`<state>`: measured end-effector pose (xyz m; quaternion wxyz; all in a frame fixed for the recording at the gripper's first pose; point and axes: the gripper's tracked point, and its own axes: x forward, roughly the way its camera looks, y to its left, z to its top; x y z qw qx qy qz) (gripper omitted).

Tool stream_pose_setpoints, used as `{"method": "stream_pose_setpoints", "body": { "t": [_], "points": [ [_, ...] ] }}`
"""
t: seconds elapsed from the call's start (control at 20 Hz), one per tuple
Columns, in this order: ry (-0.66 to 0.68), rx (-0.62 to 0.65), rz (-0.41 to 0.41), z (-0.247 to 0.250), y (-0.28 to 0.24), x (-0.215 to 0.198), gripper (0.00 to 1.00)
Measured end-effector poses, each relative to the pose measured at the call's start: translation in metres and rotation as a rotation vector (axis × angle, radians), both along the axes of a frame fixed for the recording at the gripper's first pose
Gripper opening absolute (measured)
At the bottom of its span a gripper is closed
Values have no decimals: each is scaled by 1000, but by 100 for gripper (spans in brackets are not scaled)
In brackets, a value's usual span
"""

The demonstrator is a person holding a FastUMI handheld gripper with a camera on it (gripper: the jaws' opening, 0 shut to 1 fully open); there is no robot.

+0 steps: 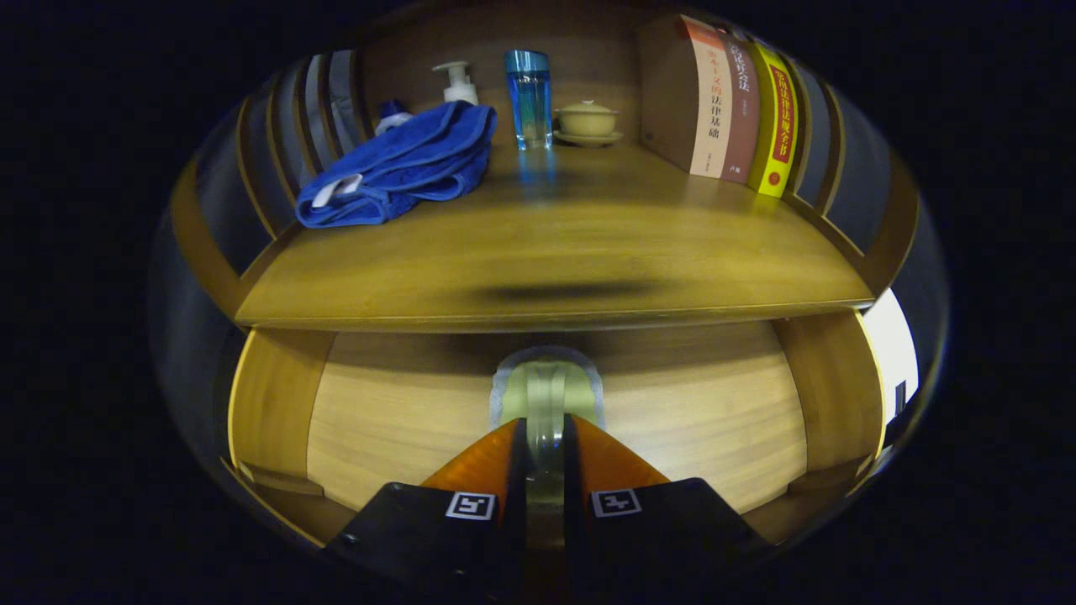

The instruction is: Pull open the drawer, take out the items inside it, and place them on the countertop above the cabinet.

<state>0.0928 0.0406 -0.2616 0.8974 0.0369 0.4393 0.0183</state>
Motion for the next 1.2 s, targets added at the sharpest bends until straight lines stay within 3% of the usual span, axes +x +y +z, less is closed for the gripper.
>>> {"method": "stream_pose_setpoints", "body": {
  "t": [0.3,0.45,0.7,0.95,1.2],
  "points": [
    [-136,97,0,54,7,-33,28],
    [-223,141,-15,84,7,-29,28],
    [-320,161,-40,135,-3,8,28],
    [-377,137,-55,163,-10,71,28],
    [-369,44,-53,153,-15,124,28]
  ]
}}
